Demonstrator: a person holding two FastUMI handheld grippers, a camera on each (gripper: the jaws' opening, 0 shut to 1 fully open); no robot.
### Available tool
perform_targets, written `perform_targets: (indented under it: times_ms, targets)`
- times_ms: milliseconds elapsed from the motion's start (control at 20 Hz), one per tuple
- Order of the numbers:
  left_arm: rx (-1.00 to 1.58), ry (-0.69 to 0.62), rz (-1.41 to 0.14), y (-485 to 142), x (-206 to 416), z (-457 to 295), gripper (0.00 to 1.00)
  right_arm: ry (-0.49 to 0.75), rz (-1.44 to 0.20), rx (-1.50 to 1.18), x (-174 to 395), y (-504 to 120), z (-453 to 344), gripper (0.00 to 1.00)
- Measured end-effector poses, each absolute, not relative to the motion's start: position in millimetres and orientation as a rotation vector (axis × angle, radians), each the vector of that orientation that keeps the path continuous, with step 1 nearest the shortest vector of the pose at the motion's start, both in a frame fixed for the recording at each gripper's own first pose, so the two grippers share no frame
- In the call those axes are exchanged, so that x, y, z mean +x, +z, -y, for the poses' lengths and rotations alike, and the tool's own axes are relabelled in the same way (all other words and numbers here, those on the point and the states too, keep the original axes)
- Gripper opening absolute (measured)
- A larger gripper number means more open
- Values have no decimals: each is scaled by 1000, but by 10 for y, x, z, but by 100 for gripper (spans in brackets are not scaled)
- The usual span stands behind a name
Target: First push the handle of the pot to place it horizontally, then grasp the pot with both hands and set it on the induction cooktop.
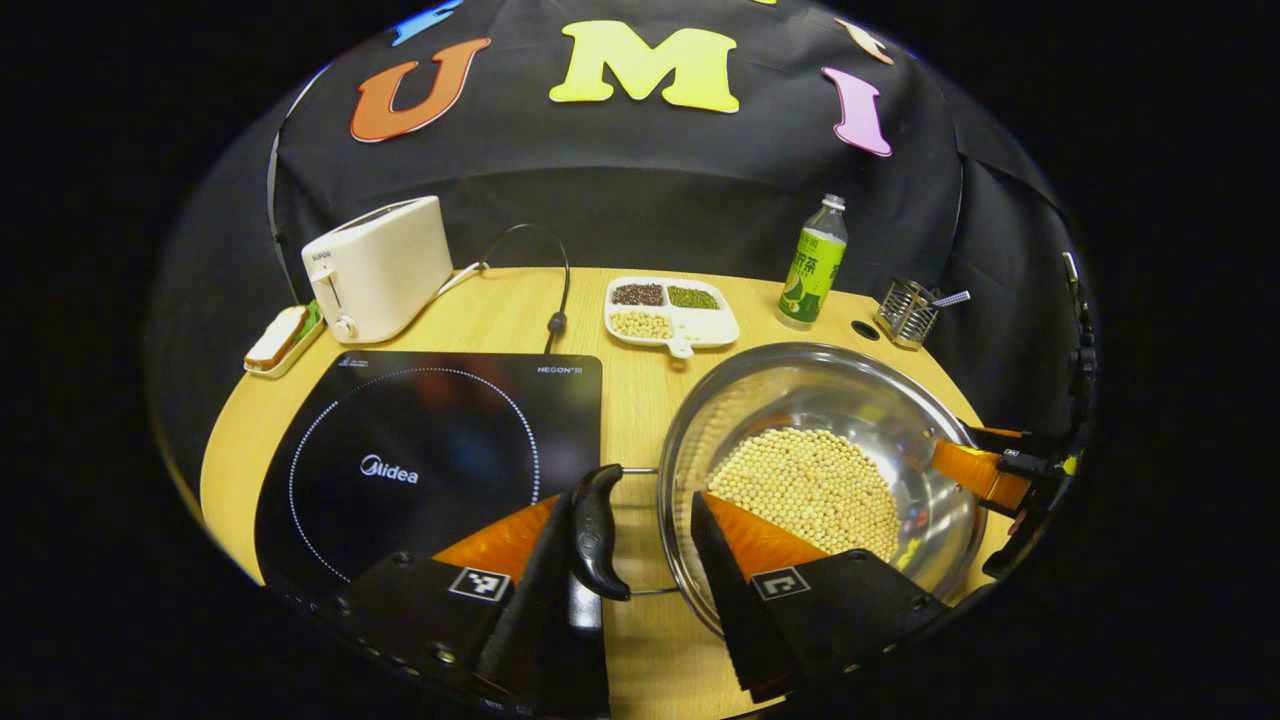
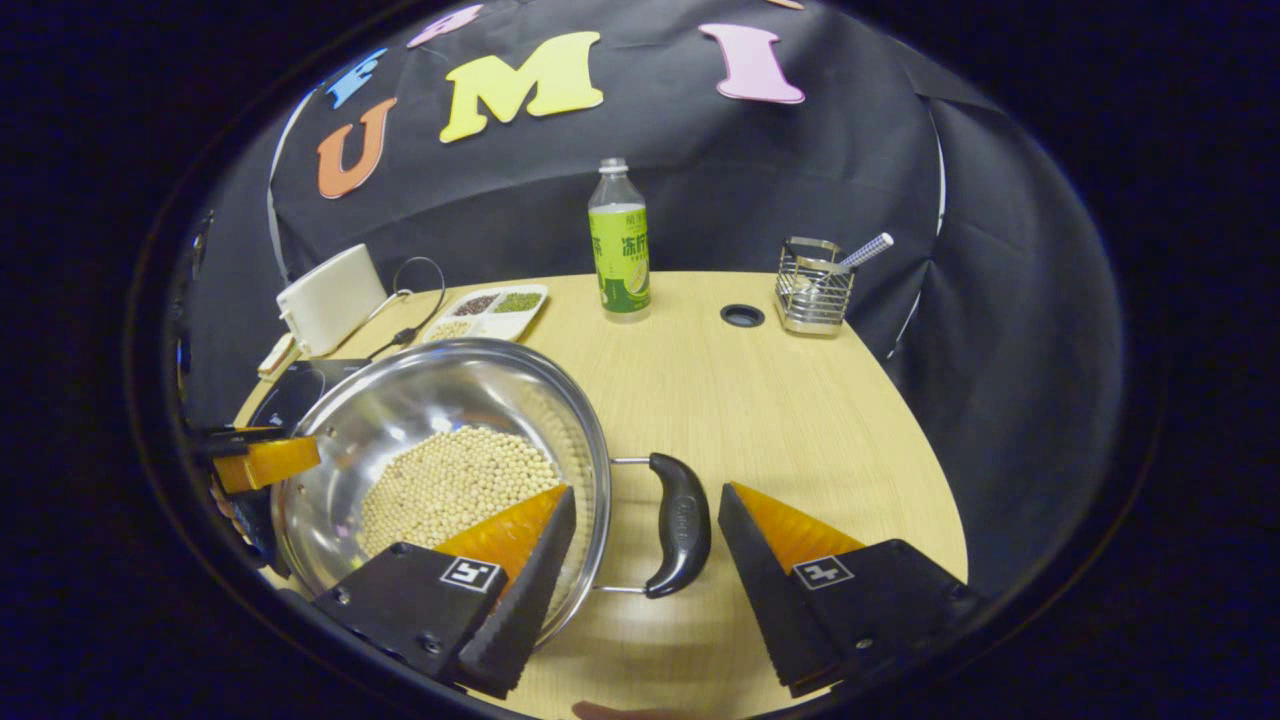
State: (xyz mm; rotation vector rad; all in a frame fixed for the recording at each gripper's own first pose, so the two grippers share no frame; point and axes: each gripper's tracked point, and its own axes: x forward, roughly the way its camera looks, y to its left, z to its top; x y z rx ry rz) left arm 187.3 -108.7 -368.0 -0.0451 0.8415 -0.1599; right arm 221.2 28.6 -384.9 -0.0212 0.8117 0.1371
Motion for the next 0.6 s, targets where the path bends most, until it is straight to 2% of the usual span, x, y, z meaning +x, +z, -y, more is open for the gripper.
perform_targets:
  times_ms: [50, 100, 150, 200, 250, 600]
  targets:
    - [-39, -170, -834, -3689, 1887, 1090, 60, 142, -815, -21, 2221, -3865, -291, 86]
    - [-49, -175, -830, -3681, 1888, 1086, 73, 163, -822, -12, 2197, -3859, -331, 87]
    - [-67, -171, -824, -3686, 1892, 1089, 72, 159, -818, -6, 2218, -3870, -318, 72]
    - [-84, -163, -818, -3681, 1898, 1081, 62, 159, -826, -8, 2212, -3876, -326, 70]
    - [-95, -158, -817, -3679, 1894, 1083, 62, 164, -827, -17, 2201, -3858, -321, 68]
    - [-70, -199, -808, -3687, 1908, 1097, 63, 173, -827, -14, 2232, -3875, -326, 68]
